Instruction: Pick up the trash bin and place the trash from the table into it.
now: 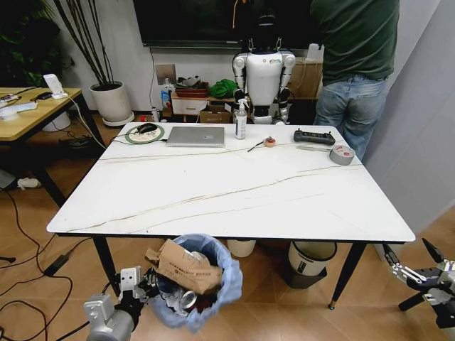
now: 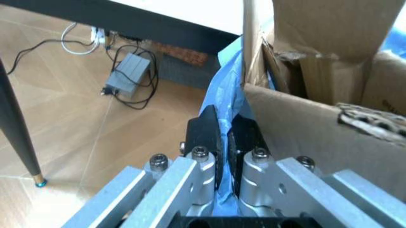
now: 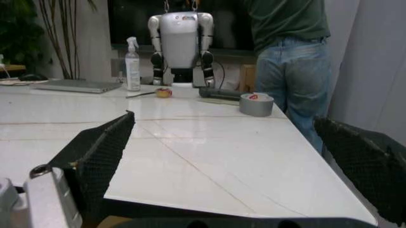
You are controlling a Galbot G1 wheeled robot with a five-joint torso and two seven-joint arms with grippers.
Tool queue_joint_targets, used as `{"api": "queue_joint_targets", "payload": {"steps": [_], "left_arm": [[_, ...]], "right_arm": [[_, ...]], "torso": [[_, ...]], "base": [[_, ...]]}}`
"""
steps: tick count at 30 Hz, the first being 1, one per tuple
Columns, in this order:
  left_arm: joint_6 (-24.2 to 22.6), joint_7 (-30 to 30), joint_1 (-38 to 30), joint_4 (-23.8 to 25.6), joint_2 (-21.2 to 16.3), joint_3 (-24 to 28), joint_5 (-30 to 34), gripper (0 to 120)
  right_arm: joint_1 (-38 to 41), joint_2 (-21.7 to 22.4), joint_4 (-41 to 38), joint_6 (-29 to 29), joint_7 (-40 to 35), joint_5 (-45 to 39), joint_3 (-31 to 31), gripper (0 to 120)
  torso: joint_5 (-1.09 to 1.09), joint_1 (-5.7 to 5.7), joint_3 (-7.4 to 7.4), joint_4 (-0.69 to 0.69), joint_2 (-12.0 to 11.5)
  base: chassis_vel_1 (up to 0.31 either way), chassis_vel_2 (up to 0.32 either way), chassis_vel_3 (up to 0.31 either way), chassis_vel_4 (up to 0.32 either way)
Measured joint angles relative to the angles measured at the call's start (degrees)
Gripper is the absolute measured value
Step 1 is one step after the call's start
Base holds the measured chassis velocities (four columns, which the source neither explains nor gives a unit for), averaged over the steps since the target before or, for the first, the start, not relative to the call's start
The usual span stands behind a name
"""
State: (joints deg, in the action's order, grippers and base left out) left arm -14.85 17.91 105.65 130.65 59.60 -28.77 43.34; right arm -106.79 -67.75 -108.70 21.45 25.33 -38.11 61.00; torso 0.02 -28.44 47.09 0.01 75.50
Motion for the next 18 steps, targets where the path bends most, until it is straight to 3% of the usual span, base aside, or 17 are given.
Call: {"api": "queue_joint_targets", "payload": {"steps": [9, 18], "left_arm": [[0.1, 0.3, 0.4, 0.4, 0.7, 0.4, 1.3, 0], [-1.1, 3.5, 0.9, 1.8, 1.1, 1.1, 8.9, 0]], "right_arm": [[0.0, 0.0, 0.0, 0.0, 0.0, 0.0, 0.0, 100], [0.0, 0.0, 0.0, 0.0, 0.0, 0.0, 0.0, 100]], "torso": [[-0.02, 0.00, 0.00, 0.00, 0.0], [-0.01, 0.00, 0.00, -0.01, 0.0]], "base": [[0.000, 0.000, 0.000, 0.000], [0.000, 0.000, 0.000, 0.000]]}}
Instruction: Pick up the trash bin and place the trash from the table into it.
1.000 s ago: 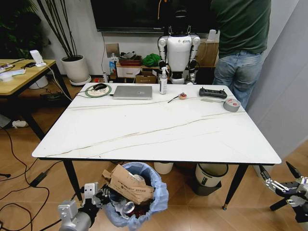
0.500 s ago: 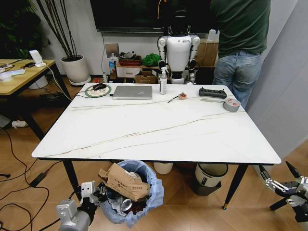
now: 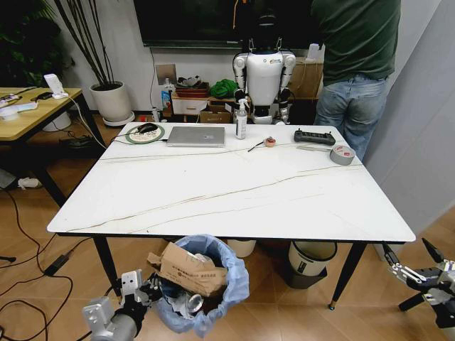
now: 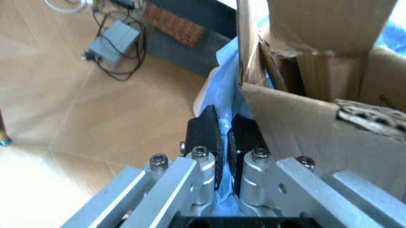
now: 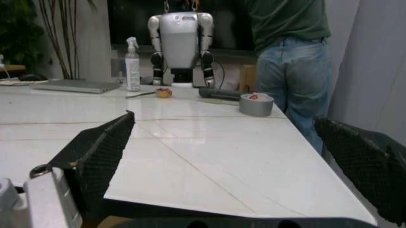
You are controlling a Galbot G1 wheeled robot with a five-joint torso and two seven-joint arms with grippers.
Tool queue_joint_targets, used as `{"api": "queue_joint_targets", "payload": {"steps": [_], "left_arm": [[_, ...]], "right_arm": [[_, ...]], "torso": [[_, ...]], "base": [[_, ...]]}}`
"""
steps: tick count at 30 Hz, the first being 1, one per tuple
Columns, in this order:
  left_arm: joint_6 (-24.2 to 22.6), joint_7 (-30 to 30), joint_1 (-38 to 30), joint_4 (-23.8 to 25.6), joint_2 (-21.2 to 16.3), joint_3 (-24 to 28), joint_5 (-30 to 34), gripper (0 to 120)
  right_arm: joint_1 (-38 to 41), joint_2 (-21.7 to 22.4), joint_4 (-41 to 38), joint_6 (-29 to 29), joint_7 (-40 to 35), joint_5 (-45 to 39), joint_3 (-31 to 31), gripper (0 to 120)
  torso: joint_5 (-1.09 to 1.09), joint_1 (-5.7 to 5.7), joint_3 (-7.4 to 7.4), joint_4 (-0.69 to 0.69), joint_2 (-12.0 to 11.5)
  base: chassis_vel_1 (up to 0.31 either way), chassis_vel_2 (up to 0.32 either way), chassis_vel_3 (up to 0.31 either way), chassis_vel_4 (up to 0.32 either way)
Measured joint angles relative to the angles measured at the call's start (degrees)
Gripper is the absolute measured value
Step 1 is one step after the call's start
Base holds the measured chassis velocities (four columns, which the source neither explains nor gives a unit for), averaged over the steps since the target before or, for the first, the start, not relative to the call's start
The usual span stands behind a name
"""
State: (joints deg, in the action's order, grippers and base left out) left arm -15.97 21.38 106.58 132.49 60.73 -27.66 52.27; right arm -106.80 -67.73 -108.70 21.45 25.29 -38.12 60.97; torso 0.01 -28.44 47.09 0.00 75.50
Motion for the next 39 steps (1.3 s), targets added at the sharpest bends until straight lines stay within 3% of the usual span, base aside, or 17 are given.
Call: {"api": "queue_joint_targets", "payload": {"steps": [14, 26, 39], "left_arm": [[-1.6, 1.6, -0.2, 0.3, 0.3, 0.2, 2.5, 0], [-2.0, 2.0, -1.1, 0.1, 0.4, 0.1, 2.1, 0], [-2.0, 1.9, -1.7, -0.5, 0.5, 0.2, 1.5, 0]], "right_arm": [[0.0, 0.0, 0.0, 0.0, 0.0, 0.0, 0.0, 100], [0.0, 0.0, 0.0, 0.0, 0.0, 0.0, 0.0, 100], [0.0, 0.0, 0.0, 0.0, 0.0, 0.0, 0.0, 100]], "torso": [[0.00, 0.18, -0.14, 0.00, -0.3], [-0.01, 2.62, -3.00, 0.00, -5.7], [-0.01, 4.35, -5.22, -0.01, -9.6]], "base": [[0.000, 0.000, 0.000, 0.000], [0.000, 0.000, 0.000, 0.000], [0.000, 0.000, 0.000, 0.000]]}}
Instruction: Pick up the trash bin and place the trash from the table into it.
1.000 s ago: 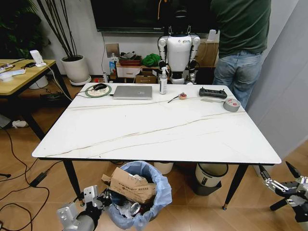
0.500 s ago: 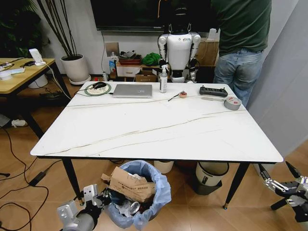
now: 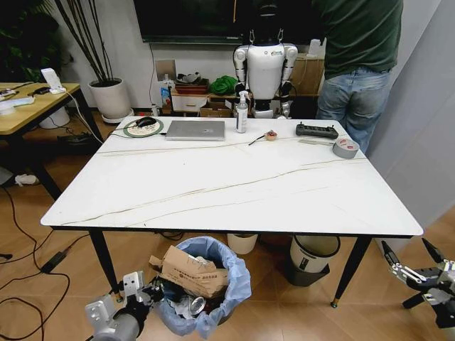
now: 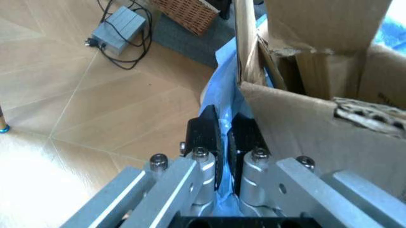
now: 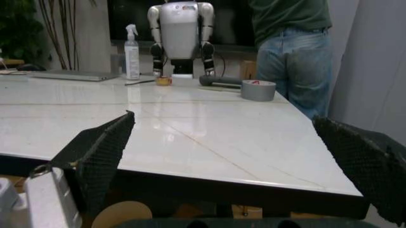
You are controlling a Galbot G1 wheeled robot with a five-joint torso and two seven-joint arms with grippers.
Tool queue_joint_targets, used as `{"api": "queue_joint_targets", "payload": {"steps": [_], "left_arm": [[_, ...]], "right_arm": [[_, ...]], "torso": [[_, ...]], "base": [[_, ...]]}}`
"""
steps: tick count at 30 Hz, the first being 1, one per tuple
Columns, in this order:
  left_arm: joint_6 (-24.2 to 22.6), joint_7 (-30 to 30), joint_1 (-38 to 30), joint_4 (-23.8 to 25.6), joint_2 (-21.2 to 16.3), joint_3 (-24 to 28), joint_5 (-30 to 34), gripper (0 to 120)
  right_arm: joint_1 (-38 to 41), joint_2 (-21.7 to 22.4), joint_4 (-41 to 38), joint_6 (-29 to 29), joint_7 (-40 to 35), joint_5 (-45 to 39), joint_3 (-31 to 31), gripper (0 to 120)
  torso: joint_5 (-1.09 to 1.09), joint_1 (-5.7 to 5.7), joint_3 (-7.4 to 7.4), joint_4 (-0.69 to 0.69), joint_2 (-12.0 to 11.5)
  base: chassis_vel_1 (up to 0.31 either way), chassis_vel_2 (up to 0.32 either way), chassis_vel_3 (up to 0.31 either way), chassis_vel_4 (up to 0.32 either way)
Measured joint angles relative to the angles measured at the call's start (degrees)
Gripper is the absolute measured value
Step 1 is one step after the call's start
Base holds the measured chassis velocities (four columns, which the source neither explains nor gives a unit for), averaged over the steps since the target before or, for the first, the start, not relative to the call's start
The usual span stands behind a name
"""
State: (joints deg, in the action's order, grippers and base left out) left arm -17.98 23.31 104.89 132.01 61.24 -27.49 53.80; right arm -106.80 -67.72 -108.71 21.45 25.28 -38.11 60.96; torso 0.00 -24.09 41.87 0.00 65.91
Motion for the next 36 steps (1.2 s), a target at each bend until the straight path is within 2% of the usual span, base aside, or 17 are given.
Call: {"api": "queue_joint_targets", "payload": {"steps": [26, 36], "left_arm": [[0.1, -0.8, 1.7, 0.2, 2.2, -0.4, -2.1, 0], [0.1, -0.8, 1.7, 0.3, 2.6, -0.7, -2.0, 0]], "right_arm": [[0.0, 0.0, 0.0, 0.0, 0.0, 0.0, 0.0, 100], [0.0, 0.0, 0.0, 0.0, 0.0, 0.0, 0.0, 100]], "torso": [[0.00, 3.47, -4.50, 0.00, -8.0], [0.00, 4.55, -5.82, 0.00, -10.4]], "base": [[0.000, 0.000, 0.000, 0.000], [0.000, 0.000, 0.000, 0.000]]}}
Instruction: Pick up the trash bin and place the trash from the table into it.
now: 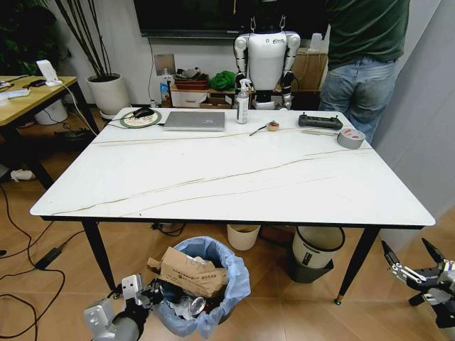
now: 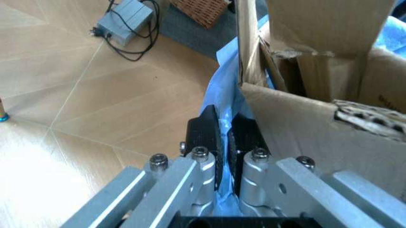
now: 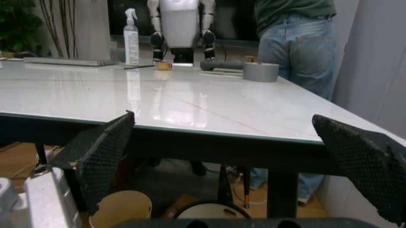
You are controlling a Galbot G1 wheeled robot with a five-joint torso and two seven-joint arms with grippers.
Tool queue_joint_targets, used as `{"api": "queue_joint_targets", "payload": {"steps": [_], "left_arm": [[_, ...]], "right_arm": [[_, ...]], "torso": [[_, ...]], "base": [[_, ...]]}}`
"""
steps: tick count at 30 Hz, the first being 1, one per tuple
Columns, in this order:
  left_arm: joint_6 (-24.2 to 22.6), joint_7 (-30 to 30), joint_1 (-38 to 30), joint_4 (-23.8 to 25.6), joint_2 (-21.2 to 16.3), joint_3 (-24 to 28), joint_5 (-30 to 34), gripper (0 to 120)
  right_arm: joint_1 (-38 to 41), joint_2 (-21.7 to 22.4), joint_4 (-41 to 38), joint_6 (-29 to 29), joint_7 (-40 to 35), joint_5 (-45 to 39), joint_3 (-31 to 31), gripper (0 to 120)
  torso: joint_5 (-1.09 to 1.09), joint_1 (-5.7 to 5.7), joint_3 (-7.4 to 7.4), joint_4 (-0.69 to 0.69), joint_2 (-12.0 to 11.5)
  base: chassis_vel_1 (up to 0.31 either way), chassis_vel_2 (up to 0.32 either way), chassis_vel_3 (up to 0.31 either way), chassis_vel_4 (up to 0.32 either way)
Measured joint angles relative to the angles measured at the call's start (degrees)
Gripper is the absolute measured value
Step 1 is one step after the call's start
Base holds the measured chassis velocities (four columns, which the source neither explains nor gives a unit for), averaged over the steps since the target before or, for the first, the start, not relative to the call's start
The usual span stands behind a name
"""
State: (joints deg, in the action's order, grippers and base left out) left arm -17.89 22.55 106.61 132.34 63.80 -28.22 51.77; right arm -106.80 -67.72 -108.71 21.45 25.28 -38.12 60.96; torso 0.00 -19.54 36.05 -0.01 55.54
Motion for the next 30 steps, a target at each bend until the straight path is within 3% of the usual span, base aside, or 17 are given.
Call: {"api": "queue_joint_targets", "payload": {"steps": [14, 30], "left_arm": [[0.0, 0.1, 0.8, -0.5, 0.3, -0.1, -0.4, 0], [0.3, -0.5, -2.3, -6.5, 0.8, -0.2, -0.3, 0]], "right_arm": [[0.0, 0.0, 0.0, 0.0, 0.0, 0.0, 0.0, 100], [0.0, 0.0, 0.0, 0.0, 0.0, 0.0, 0.0, 100]], "torso": [[0.00, 1.62, -2.06, 0.00, -3.7], [0.00, 3.53, -4.76, 0.00, -8.3]], "base": [[0.000, 0.000, 0.000, 0.000], [0.000, 0.000, 0.000, 0.000]]}}
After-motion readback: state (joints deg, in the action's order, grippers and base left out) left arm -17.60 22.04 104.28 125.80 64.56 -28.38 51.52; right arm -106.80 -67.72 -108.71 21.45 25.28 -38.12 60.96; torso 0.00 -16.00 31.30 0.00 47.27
